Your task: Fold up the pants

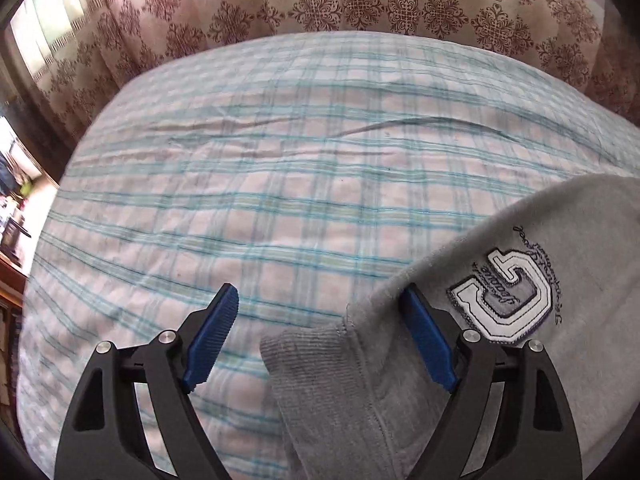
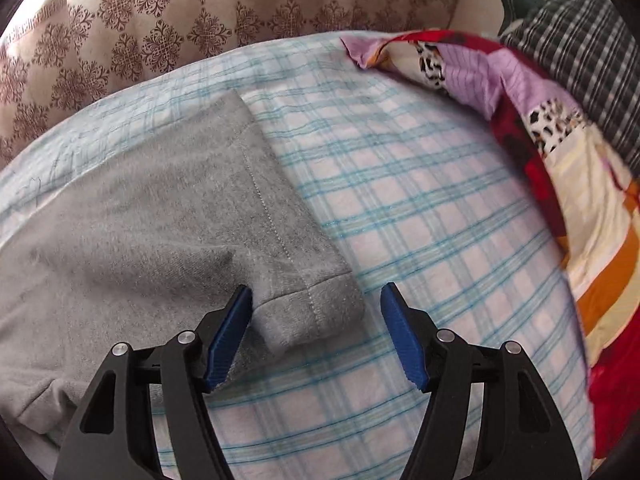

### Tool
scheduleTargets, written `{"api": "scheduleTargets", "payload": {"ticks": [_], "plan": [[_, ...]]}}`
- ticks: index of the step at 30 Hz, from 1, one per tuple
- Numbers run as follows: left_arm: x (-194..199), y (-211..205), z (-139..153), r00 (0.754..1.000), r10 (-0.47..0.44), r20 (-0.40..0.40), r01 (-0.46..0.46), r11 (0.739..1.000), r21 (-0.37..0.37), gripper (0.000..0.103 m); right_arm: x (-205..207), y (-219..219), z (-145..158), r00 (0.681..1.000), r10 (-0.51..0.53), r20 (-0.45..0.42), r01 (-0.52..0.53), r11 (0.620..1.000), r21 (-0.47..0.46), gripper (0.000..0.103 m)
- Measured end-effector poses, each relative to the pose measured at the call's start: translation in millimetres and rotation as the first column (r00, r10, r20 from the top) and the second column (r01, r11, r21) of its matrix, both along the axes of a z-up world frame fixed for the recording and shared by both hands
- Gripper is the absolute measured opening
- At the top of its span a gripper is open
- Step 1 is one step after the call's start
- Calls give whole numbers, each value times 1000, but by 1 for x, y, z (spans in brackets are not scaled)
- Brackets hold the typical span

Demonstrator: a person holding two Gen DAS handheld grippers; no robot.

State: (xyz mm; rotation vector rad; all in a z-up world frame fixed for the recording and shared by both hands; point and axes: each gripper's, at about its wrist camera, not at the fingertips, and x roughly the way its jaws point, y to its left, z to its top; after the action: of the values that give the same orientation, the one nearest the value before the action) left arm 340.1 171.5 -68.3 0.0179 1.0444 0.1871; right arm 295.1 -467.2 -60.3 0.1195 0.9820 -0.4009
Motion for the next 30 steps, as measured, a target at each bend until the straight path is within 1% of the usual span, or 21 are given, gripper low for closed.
{"api": "scheduleTargets", "payload": {"ticks": [2, 5, 9, 10, 11, 12, 13, 14, 15, 16, 19, 24, 27, 30], "plan": [[3, 4, -2, 1000, -22, 3, 22, 999, -37, 85, -4, 4, 7, 1000, -8, 26, 9, 1000, -23, 66], [10, 6, -5, 998, -67, 6, 67, 996, -61, 88, -15, 6, 20, 996, -27, 82, 30, 999, -44, 66], [23, 5, -14, 988, -150, -28, 147, 985, -91, 89, -30, 11, 37, 991, -35, 129, 40, 999, -31, 66], [26, 4, -15, 984, -175, -30, 171, 981, -96, 87, -33, 14, 42, 989, -26, 144, 31, 999, -33, 66], [28, 2, -15, 978, -204, -30, 200, 975, -98, 76, -34, 17, 45, 988, -18, 154, 25, 999, -38, 66], [29, -2, -15, 971, -236, -30, 232, 967, -101, 69, -35, 21, 50, 986, -7, 166, 15, 999, -46, 67], [28, -8, -14, 962, -273, -27, 269, 957, -107, 53, -36, 25, 53, 984, 5, 176, 4, 999, -50, 67], [27, -12, -12, 953, -301, -26, 296, 947, -122, 31, -35, 29, 55, 984, 13, 180, -4, 999, -52, 67], [26, -16, -11, 945, -325, -26, 318, 937, -146, 22, -34, 32, 57, 983, 22, 183, -13, 999, -52, 67], [24, -20, -9, 940, -341, -25, 333, 930, -157, 6, -32, 35, 57, 983, 27, 183, -18, 999, -51, 67], [16, -31, -1, 933, -360, -14, 354, 923, -150, 5, -23, 42, 57, 983, 44, 179, -39, 999, -32, 67], [-17, -41, 31, 916, -397, 62, 402, 901, -164, 5, -5, 46, 52, 984, 65, 164, -69, 997, 24, 67], [-47, -50, 54, 894, -432, 117, 447, 877, -178, 5, 12, 43, 47, 988, 63, 141, -75, 993, 85, 68], [-80, -60, 72, 864, -478, 160, 502, 845, -187, 5, 32, 43, 42, 991, 59, 119, -77, 984, 162, 72]]}}
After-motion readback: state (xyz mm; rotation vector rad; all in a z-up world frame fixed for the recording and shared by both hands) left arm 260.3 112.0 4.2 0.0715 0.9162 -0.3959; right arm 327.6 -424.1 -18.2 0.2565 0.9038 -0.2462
